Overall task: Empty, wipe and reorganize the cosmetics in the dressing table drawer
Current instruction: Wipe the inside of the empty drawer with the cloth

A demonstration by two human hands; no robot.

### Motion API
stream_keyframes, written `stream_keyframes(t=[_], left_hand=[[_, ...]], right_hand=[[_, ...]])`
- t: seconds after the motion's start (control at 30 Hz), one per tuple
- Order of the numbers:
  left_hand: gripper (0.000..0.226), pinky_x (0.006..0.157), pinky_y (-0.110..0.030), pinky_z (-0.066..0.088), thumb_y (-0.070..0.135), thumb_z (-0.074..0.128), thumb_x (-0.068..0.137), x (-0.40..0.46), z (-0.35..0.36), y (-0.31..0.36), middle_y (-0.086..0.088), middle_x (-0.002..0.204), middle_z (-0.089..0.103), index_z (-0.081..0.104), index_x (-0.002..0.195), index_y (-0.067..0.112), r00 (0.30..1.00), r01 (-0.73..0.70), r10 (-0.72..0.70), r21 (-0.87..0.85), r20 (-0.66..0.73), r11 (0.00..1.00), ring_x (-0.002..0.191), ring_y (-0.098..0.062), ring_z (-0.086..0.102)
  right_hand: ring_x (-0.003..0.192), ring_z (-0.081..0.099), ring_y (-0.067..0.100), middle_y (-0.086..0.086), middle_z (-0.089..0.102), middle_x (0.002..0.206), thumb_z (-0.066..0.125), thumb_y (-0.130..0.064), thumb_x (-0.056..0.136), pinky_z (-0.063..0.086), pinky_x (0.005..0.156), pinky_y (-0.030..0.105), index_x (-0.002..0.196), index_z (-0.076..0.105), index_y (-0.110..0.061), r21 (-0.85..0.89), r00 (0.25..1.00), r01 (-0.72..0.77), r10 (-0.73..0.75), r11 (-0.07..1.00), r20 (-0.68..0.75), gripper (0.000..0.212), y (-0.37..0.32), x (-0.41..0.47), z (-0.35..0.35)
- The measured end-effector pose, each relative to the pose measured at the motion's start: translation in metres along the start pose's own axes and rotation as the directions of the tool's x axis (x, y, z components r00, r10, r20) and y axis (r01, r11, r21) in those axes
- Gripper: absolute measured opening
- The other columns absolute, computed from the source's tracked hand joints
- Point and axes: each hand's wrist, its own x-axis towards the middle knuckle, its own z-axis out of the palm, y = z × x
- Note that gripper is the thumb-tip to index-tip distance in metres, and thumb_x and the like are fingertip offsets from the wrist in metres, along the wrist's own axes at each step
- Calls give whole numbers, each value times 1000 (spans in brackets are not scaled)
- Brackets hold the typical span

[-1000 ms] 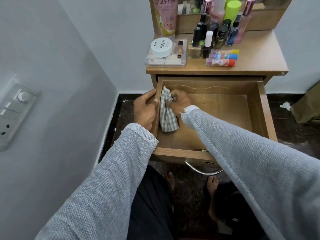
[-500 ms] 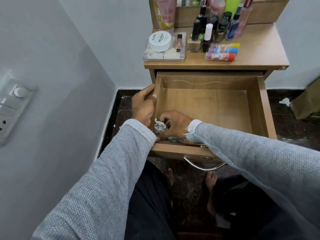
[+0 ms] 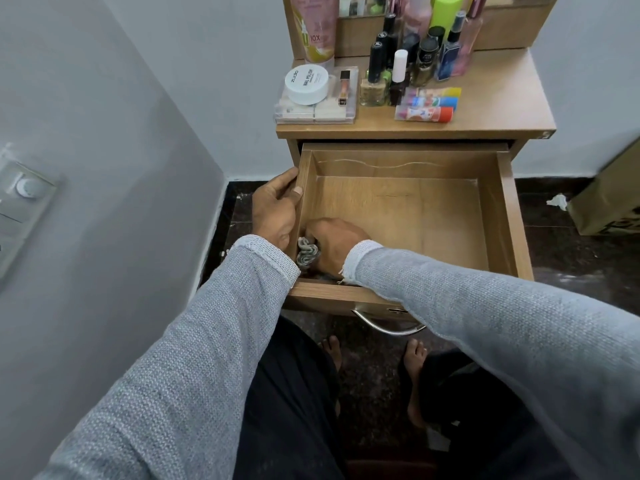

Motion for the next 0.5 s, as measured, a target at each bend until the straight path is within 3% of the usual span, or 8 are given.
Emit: stream_keyframes(t=[0.2,0.3,0.4,0.5], left_hand=[[37,98,-39,52,-4,57,93,-4,1,-2,-6,121,68,61,128,6,1000,20,-20,-18,-4,1000,110,-19,66],[38,100,-39,51,-4,57,93,-4,1,0,-6,123,67,60,129,6,1000,10,-10,2,-16,1000,111,-18,65],[36,100,-38,51,-2,57,93,-3,1,-1,-1,121,68,62,127,9,1000,-5,6,38,-20,999,111,-15,64],[36,101,-38,50,1,55,95,-5,2,-3,1,122,67,62,128,13,999,-26,28,79,-22,997,112,-14,63]], right_hand=[[106,57,30,8,60,114,73,-25,77,45,95,41,115,59,-18,89,952,-143,162,986,-258,41,17,25,-7],[102,60,28,7,63,110,75,-28,75,46,92,33,105,65,-24,109,978,-96,114,989,-174,32,19,24,-8],[97,62,25,7,63,113,74,-24,78,50,82,26,104,67,-25,167,998,-29,18,985,68,27,17,3,-8],[99,62,26,6,67,108,68,-16,84,40,85,24,103,68,-15,-39,983,181,-179,983,49,20,13,-7,-3]])
